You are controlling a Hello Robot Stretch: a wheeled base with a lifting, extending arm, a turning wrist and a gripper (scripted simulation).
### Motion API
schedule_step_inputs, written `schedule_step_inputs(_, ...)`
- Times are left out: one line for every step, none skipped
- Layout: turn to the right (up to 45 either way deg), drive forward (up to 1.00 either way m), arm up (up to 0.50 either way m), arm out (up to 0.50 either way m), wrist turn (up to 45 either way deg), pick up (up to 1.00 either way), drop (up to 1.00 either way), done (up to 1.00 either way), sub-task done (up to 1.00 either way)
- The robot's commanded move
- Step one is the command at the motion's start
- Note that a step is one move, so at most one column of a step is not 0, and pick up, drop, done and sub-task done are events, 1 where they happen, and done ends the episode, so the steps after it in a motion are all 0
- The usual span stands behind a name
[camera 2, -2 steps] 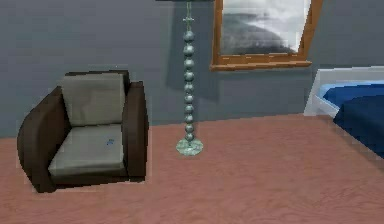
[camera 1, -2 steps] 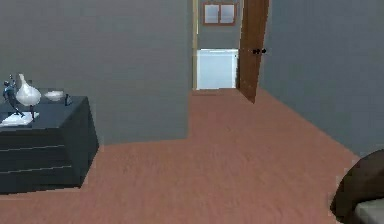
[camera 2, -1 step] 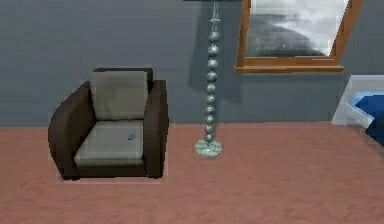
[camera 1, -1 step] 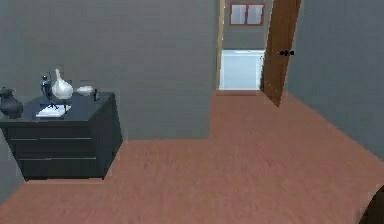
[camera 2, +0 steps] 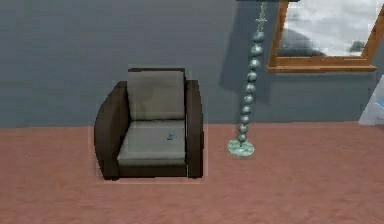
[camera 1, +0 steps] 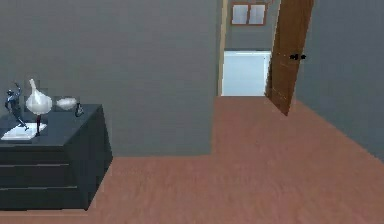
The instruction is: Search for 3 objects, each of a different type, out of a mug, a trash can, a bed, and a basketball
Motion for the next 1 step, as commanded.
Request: schedule_step_inputs(15.0, 0.0, 0.0, 0.0, 0.0, 0.0, 0.0, 0.0, 0.0)
